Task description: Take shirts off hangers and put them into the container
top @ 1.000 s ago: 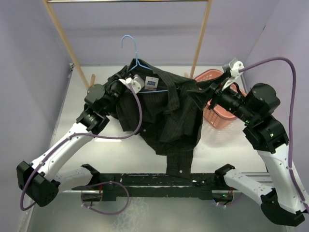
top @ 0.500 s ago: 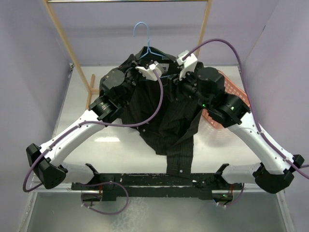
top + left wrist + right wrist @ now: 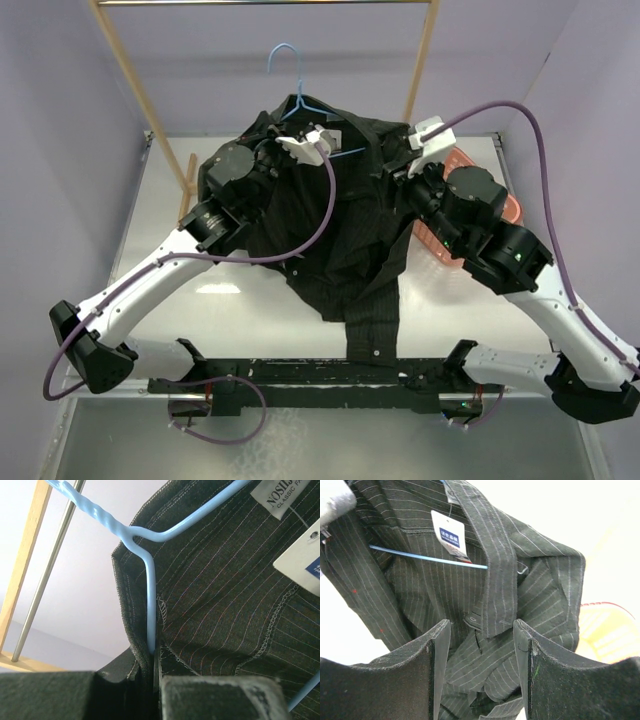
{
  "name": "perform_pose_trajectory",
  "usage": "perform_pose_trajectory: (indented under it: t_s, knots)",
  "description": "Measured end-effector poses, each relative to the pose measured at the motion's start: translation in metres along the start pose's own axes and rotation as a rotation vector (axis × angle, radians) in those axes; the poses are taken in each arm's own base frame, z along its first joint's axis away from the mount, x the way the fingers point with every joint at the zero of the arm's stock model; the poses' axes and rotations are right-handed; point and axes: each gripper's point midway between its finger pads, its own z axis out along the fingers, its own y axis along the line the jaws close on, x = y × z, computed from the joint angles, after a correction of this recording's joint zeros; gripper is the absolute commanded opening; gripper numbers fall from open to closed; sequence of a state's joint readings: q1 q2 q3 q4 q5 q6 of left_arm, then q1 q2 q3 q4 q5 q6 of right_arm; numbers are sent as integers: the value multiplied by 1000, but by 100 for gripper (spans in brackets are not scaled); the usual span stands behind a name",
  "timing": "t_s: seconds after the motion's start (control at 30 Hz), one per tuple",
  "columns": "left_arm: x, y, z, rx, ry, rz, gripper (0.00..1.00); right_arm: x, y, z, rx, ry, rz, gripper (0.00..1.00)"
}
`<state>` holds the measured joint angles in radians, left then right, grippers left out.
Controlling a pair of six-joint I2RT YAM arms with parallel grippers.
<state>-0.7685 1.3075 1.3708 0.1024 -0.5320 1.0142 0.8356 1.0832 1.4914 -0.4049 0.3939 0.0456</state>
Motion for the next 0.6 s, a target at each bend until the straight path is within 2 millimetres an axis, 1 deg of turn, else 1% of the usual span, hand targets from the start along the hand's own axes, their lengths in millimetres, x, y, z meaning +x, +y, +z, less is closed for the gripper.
perform_pose_trajectory:
  t_s: [0.07, 0.17, 0.3, 0.47, 0.6]
  knots:
    - [-1, 2, -2, -1, -4, -6, 0, 0, -3, -5, 9, -7, 3, 57]
    - [-2, 9, -7, -3, -14, -24, 0, 4, -3, -4, 10, -7, 3, 57]
    - [-4, 18, -15, -12, -28, -52, 0, 17, 2, 8, 9, 21, -8, 57]
    - [-4, 24, -22, -11, -30, -71, 0, 36, 13, 24, -12, 64, -7, 56]
    - [-3, 24, -24, -5, -26, -72, 0, 39, 19, 29, -28, 65, 12, 54]
